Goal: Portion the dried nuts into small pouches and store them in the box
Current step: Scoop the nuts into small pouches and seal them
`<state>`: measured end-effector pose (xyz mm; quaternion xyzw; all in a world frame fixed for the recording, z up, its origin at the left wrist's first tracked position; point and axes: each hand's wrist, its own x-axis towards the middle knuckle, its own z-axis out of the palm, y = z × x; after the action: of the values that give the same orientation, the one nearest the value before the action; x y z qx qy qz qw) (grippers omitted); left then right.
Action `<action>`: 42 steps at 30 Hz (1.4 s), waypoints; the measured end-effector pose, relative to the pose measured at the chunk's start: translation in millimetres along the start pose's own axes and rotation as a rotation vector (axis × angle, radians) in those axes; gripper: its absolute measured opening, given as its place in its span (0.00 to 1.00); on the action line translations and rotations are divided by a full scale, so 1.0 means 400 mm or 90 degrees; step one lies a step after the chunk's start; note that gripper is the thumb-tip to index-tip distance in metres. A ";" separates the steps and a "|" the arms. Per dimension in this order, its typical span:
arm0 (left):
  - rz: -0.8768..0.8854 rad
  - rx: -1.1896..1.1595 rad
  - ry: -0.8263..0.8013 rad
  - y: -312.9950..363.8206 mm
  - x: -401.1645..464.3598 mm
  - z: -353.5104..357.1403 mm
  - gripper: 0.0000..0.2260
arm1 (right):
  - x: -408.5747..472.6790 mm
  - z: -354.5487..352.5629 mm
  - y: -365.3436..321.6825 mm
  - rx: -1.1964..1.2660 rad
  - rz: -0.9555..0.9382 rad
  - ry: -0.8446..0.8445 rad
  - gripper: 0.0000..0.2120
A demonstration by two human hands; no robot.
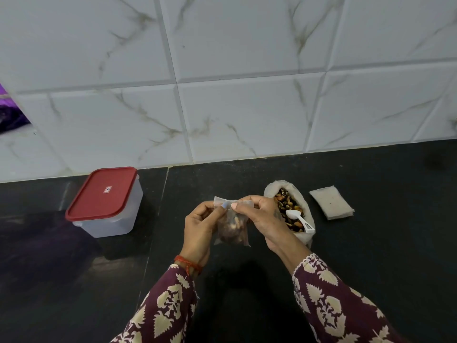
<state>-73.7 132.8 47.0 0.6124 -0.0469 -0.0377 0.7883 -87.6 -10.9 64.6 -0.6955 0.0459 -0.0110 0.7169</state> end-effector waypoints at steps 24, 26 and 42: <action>-0.039 0.043 0.016 0.007 0.006 -0.005 0.06 | -0.005 -0.016 0.008 0.045 0.089 0.034 0.03; -0.050 0.036 0.016 0.009 0.006 -0.007 0.07 | -0.005 -0.019 0.008 0.048 0.090 0.034 0.03; -0.139 -0.010 -0.008 0.007 0.011 -0.034 0.11 | -0.003 -0.032 0.042 0.048 0.124 -0.012 0.13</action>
<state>-67.8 145.9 46.4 0.6075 0.0154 -0.1279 0.7838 -90.7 -23.1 47.6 -0.6604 0.1056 0.0635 0.7408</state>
